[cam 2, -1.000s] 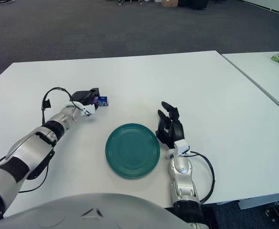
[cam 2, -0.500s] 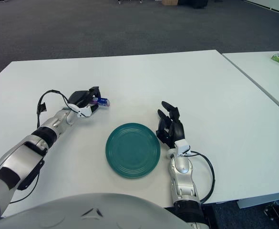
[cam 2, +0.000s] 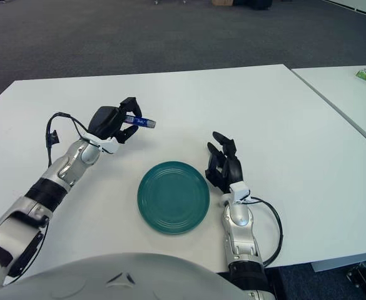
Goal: Put the gum into the plate.
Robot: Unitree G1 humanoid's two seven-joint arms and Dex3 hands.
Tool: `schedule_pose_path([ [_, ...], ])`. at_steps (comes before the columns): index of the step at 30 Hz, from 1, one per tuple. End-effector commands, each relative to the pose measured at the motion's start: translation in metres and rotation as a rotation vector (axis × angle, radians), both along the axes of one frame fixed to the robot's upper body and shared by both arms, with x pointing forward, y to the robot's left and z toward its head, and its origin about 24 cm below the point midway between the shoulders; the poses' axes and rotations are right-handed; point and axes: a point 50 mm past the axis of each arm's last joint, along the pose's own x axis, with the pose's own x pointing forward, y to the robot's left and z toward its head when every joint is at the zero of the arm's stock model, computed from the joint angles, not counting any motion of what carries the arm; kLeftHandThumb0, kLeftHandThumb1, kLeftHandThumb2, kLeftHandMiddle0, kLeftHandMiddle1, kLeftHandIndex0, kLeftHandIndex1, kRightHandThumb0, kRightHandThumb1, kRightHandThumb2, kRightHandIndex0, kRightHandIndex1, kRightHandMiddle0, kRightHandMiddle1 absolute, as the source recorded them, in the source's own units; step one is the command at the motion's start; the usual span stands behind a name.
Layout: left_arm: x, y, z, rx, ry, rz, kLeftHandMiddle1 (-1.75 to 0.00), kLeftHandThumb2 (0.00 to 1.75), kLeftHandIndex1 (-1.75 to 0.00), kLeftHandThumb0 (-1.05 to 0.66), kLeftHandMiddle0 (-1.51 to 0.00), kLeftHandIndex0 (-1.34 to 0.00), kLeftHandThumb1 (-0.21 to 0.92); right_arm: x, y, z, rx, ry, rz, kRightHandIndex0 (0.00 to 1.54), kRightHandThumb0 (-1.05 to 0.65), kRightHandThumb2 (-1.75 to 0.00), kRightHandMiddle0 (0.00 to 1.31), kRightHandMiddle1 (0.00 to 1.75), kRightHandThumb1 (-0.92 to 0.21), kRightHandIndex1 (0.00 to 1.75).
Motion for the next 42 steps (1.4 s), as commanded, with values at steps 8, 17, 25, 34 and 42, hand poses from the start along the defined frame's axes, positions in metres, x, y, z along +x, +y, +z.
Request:
schedule_pose_path([
  [8, -0.027, -0.004, 0.016, 0.097, 0.094, -0.202, -1.75, 1.11, -1.75, -0.43, -1.17, -0.49, 0.48, -0.043, -0.016, -0.059, 0.016, 0.358, -0.075, 0.53, -0.56, -0.86, 0.02, 0.79, -0.92, 0.04],
  [17, -0.047, -0.029, 0.018, 0.211, 0.166, -0.405, -1.75, 1.12, -1.75, -0.44, -1.22, -0.50, 0.47, -0.042, -0.017, -0.059, 0.023, 0.352, -0.097, 0.53, -0.54, -0.86, 0.03, 0.79, -0.92, 0.04],
  [25, -0.057, -0.040, 0.012, 0.252, 0.197, -0.483, -1.75, 1.13, -1.75, -0.44, -1.23, -0.50, 0.47, -0.042, -0.016, -0.061, 0.029, 0.354, -0.103, 0.56, -0.53, -0.85, 0.05, 0.80, -0.92, 0.04],
  [34, -0.065, -0.048, 0.001, 0.327, 0.264, -0.568, -1.75, 1.13, -1.75, -0.44, -1.20, -0.50, 0.47, -0.042, -0.014, -0.063, 0.037, 0.348, -0.103, 0.52, -0.55, -0.83, 0.05, 0.82, -0.92, 0.02],
  [42, -0.069, -0.056, -0.004, 0.394, 0.317, -0.673, -1.75, 1.10, -1.75, -0.43, -1.11, -0.49, 0.49, -0.042, -0.013, -0.064, 0.055, 0.343, -0.110, 0.54, -0.54, -0.81, 0.06, 0.84, -0.92, 0.03],
])
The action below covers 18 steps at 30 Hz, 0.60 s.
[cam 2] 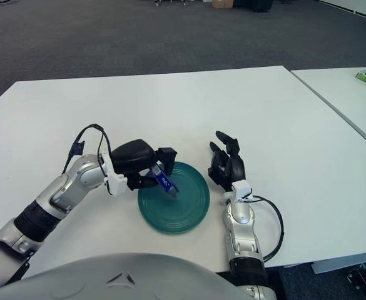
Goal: Put the gum into the plate.
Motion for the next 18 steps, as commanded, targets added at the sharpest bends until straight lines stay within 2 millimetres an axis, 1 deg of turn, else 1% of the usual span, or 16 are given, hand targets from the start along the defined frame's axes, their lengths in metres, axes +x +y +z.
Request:
schedule_pose_path([
  [1, 0.0010, -0.0017, 0.0000, 0.047, 0.000, -0.061, -1.75, 1.08, -1.75, -0.43, -1.09, -0.48, 0.50, -0.0460, -0.0063, -0.0616, 0.064, 0.352, -0.079, 0.55, -0.54, -0.81, 0.06, 0.84, -0.92, 0.04],
  [8, -0.0002, -0.0012, -0.0017, 0.040, -0.011, -0.059, -1.75, 1.02, -1.75, -0.42, -0.97, -0.44, 0.55, -0.0458, -0.0050, -0.0613, 0.067, 0.360, -0.075, 0.59, -0.54, -0.81, 0.06, 0.84, -0.92, 0.05],
  [11, -0.0005, -0.0010, -0.0037, 0.034, 0.007, -0.046, -1.75, 0.92, -1.75, -0.41, -0.86, -0.39, 0.62, -0.0454, -0.0046, -0.0610, 0.066, 0.362, -0.075, 0.60, -0.54, -0.81, 0.06, 0.84, -0.92, 0.06],
  [14, 0.0001, -0.0008, -0.0058, 0.022, 0.026, -0.038, -1.75, 0.85, -1.75, -0.40, -0.77, -0.35, 0.68, -0.0447, -0.0041, -0.0613, 0.067, 0.363, -0.073, 0.58, -0.54, -0.82, 0.05, 0.84, -0.92, 0.05],
  [18, 0.0009, -0.0008, -0.0072, 0.012, 0.026, -0.038, -1.75, 0.79, -1.75, -0.39, -0.70, -0.32, 0.72, -0.0443, -0.0034, -0.0619, 0.081, 0.362, -0.073, 0.57, -0.54, -0.82, 0.05, 0.84, -0.92, 0.04],
])
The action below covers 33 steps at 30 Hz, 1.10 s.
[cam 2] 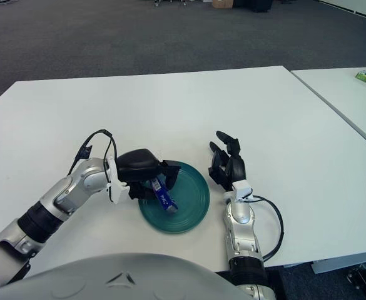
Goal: Put the gum into the plate.
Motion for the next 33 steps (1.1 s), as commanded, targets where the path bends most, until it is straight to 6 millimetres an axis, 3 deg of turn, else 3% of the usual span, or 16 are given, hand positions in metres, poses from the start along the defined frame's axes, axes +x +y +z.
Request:
schedule_pose_path([
  [1, 0.0051, 0.0039, 0.0000, -0.012, -0.002, 0.017, -1.75, 0.77, -1.75, -0.39, -0.68, -0.31, 0.74, -0.0445, -0.0030, -0.0619, 0.081, 0.361, -0.062, 0.56, -0.54, -0.83, 0.04, 0.84, -0.92, 0.04],
  [16, 0.0068, 0.0040, -0.0035, -0.033, -0.027, 0.008, -1.75, 0.58, -1.75, -0.37, -0.50, -0.23, 0.87, -0.0449, -0.0009, -0.0640, 0.122, 0.354, -0.067, 0.54, -0.54, -0.83, 0.04, 0.86, -0.92, 0.02],
  [17, 0.0070, 0.0041, -0.0036, -0.031, -0.025, 0.009, -1.75, 0.63, -1.75, -0.53, -0.49, -0.21, 0.89, -0.0448, -0.0006, -0.0642, 0.124, 0.354, -0.068, 0.54, -0.53, -0.83, 0.04, 0.86, -0.92, 0.02],
  [20, 0.0073, 0.0047, -0.0040, -0.028, -0.022, 0.011, -1.75, 0.70, -1.74, -0.74, -0.43, -0.15, 0.91, -0.0445, 0.0007, -0.0646, 0.145, 0.350, -0.068, 0.54, -0.52, -0.83, 0.03, 0.86, -0.92, 0.02],
  [22, 0.0073, 0.0053, -0.0044, -0.024, -0.023, 0.017, -1.60, 0.73, -1.64, -0.80, -0.38, -0.12, 0.92, -0.0442, 0.0014, -0.0647, 0.167, 0.344, -0.066, 0.54, -0.51, -0.83, 0.03, 0.86, -0.92, 0.02],
  [23, 0.0073, 0.0056, -0.0045, -0.023, -0.024, 0.019, -1.42, 0.75, -1.55, -0.83, -0.38, -0.11, 0.92, -0.0441, 0.0016, -0.0646, 0.174, 0.342, -0.065, 0.54, -0.50, -0.83, 0.03, 0.86, -0.92, 0.02],
  [26, 0.0068, 0.0074, -0.0038, -0.020, -0.031, 0.034, -1.11, 0.79, -1.39, -0.86, -0.38, -0.09, 0.92, -0.0438, 0.0025, -0.0644, 0.186, 0.335, -0.065, 0.53, -0.49, -0.84, 0.03, 0.86, -0.92, 0.01],
  [29, 0.0070, 0.0084, -0.0029, -0.017, -0.036, 0.046, -0.89, 0.81, -1.28, -0.87, -0.39, -0.09, 0.92, -0.0437, 0.0026, -0.0639, 0.185, 0.332, -0.066, 0.54, -0.48, -0.84, 0.02, 0.86, -0.92, 0.02],
  [33, 0.0069, 0.0096, -0.0019, -0.016, -0.039, 0.057, -0.79, 0.82, -1.22, -0.88, -0.40, -0.09, 0.92, -0.0435, 0.0027, -0.0640, 0.182, 0.337, -0.066, 0.55, -0.48, -0.84, 0.02, 0.86, -0.92, 0.02],
])
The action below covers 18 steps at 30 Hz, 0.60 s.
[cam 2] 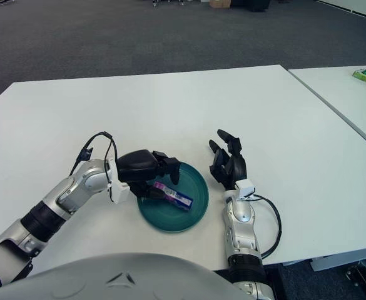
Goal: Put the gum into the plate.
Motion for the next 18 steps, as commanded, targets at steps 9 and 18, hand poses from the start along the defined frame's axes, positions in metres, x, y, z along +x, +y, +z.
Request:
schedule_pose_path([
  [9, 0.0058, 0.0099, 0.0030, 0.000, -0.007, 0.084, -0.68, 0.82, -1.15, -0.89, -0.41, -0.12, 0.92, -0.0454, 0.0024, -0.0624, 0.065, 0.356, -0.042, 0.53, -0.49, -0.86, 0.01, 0.85, -0.92, 0.01],
  [18, 0.0024, 0.0164, 0.0009, 0.010, -0.005, 0.098, -0.63, 0.83, -1.10, -0.89, -0.39, -0.09, 0.92, -0.0468, 0.0031, -0.0593, 0.020, 0.359, -0.022, 0.52, -0.50, -0.85, 0.02, 0.85, -0.92, 0.00],
])
